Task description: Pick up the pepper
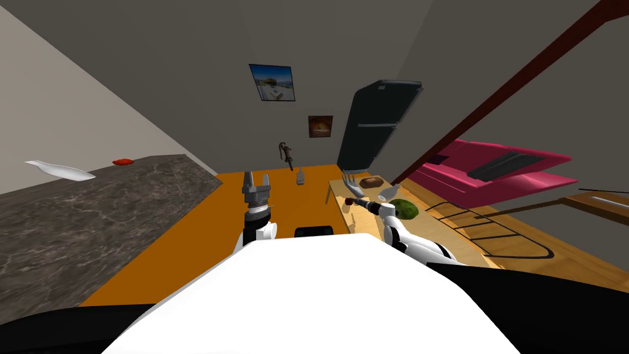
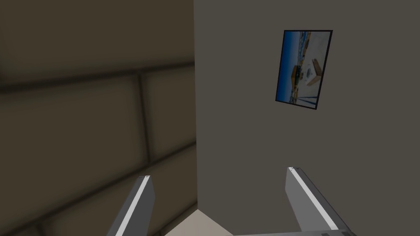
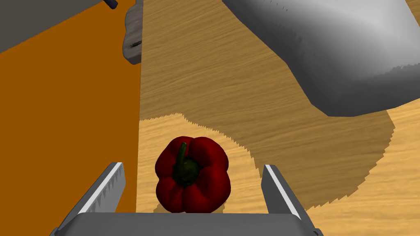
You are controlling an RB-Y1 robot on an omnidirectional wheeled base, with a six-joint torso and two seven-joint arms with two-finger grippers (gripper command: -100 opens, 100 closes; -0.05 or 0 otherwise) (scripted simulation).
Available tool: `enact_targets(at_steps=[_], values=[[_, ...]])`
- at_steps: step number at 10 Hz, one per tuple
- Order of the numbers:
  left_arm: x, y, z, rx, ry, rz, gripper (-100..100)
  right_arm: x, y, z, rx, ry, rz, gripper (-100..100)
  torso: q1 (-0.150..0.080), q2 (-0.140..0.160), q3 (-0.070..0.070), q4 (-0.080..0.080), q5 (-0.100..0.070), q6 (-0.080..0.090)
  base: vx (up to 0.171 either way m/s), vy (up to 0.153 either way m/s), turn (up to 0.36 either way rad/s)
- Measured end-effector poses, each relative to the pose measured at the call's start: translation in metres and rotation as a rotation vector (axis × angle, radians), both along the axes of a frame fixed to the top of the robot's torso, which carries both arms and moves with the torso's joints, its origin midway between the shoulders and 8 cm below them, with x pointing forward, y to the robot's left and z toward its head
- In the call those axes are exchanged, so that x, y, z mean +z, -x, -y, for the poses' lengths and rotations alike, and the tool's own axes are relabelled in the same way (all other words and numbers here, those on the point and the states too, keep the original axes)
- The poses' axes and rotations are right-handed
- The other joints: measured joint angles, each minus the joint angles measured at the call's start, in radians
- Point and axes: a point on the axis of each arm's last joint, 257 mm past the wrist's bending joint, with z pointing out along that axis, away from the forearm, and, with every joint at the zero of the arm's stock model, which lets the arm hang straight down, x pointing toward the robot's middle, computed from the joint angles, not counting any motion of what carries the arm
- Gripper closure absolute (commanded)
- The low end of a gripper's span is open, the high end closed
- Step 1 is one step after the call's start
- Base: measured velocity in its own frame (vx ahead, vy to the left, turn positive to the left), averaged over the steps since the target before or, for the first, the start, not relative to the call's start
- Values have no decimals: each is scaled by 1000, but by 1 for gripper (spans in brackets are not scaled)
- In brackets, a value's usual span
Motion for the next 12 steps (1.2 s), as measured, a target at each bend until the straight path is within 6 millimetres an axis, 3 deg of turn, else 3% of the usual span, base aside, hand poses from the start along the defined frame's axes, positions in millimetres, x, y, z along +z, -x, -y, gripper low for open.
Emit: enact_targets(at_steps=[3, 4, 5, 11, 12], values=[[0, 0, 0, 0, 0, 0, 0, -1, 4, -14, -31, -120, -8, -100, -1, -1, -1, 0, 0, 0, 30, -17, 16], [0, 0, 0, 0, 0, 0, 0, -1, 5, -15, -32, -126, -8, 0, 0, 0, 0, 0, 0, 0, 0, 0, 0], [0, 0, 0, 0, 0, 0, 0, -1, 5, -15, -31, -126, -8, -100, 0, 0, 0, 0, 0, 0, -14, -74, -131], [0, 0, 0, 0, 0, 0, 0, -30, -21, -89, 2, -116, -83, -100, -7, 3, 2, 1, -2, 0, -17, -112, -61], [0, 0, 0, 0, 0, 0, 0, -33, -21, -93, 3, -112, -93, -100, -4, 2, 1, 0, -1, 0, -1, -82, -109]])
